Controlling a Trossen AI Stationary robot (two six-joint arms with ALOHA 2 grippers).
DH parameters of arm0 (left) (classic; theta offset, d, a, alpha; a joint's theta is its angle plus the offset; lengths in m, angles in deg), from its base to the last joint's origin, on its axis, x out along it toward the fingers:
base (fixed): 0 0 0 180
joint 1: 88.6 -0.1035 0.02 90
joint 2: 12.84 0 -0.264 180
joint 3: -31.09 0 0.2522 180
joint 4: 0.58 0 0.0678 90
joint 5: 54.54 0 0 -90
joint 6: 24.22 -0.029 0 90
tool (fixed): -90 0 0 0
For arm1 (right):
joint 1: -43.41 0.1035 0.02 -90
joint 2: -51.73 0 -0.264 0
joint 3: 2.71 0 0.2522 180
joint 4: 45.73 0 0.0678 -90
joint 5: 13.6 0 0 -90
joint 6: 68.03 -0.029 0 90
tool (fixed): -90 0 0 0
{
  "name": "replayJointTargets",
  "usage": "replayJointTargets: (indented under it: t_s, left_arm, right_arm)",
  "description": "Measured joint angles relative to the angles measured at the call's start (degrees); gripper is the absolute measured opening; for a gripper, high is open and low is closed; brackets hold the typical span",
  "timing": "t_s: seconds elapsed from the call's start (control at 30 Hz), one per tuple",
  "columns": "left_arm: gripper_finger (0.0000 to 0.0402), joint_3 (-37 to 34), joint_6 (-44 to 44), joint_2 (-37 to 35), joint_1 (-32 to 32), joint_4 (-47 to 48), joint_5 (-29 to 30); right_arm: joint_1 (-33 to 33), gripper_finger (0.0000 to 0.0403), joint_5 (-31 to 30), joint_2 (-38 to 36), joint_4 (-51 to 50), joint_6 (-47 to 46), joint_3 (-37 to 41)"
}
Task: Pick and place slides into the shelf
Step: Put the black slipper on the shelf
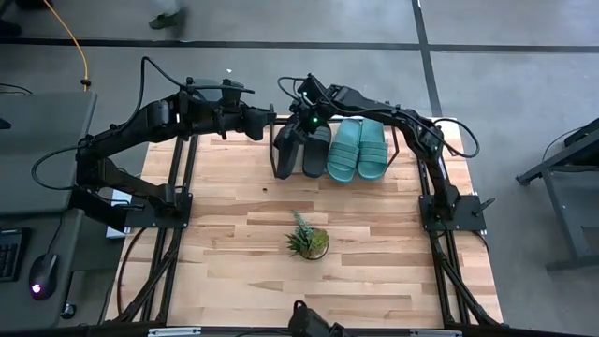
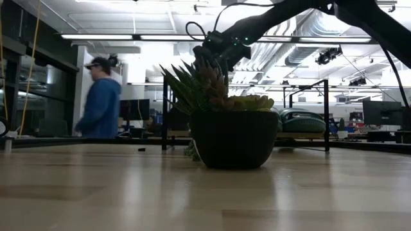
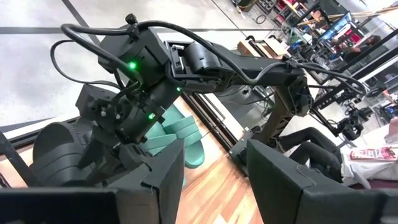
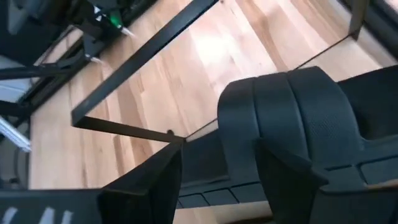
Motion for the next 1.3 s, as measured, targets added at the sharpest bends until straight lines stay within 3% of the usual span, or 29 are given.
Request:
replayJointTargets:
  t_s: [0.8, 1.3]
  left_arm:
    - [0.0156, 0.0, 0.4, 0.0, 0.0, 0.0, -0.2]
    - [0.0156, 0.0, 1.1, 0.0, 0.0, 0.0, -0.6]
  right_arm:
    - [-1.4, 0.019, -1.5, 0.4, -6.2, -7.5, 0.0]
    - [-2.3, 0.019, 7.3, 3.4, -1.3, -5.6, 0.0]
